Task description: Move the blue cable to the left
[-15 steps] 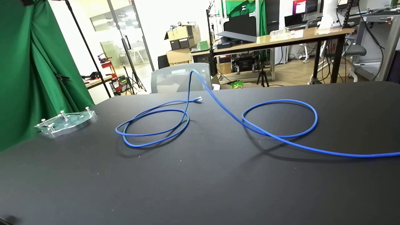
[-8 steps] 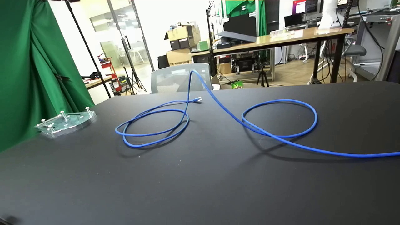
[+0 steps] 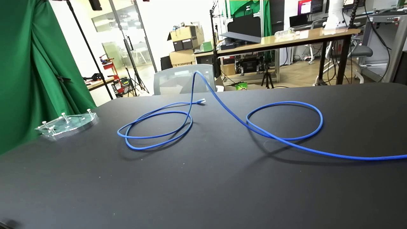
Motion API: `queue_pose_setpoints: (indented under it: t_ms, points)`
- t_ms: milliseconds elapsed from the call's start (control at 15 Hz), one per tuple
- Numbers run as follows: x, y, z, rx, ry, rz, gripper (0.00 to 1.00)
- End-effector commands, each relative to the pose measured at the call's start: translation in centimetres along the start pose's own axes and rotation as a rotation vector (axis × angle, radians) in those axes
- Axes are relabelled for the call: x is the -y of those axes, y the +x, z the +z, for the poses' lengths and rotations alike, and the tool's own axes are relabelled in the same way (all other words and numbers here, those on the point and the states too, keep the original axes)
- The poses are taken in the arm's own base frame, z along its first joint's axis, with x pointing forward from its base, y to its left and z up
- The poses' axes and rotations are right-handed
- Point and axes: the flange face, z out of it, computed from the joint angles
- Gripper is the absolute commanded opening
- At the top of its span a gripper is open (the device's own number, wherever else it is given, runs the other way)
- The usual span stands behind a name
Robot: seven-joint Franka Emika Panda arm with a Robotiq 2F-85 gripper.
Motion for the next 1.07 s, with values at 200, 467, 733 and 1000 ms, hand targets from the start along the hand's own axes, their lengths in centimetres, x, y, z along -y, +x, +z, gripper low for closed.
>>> queue_pose_setpoints:
  t_ms: [200, 467, 733, 1000]
  points:
    - [0.2, 0.3, 0.5, 0.05, -0.093, -0.061, 1.0]
    - [-5.8, 0.3, 3.0, 0.116, -0.178, 0.015, 1.0]
    - [-11.2, 0.4, 6.9, 0.191, -0.187, 0.127, 1.0]
    - [-12.6, 3.2, 10.0, 0.213, -0.158, 0.149, 1.0]
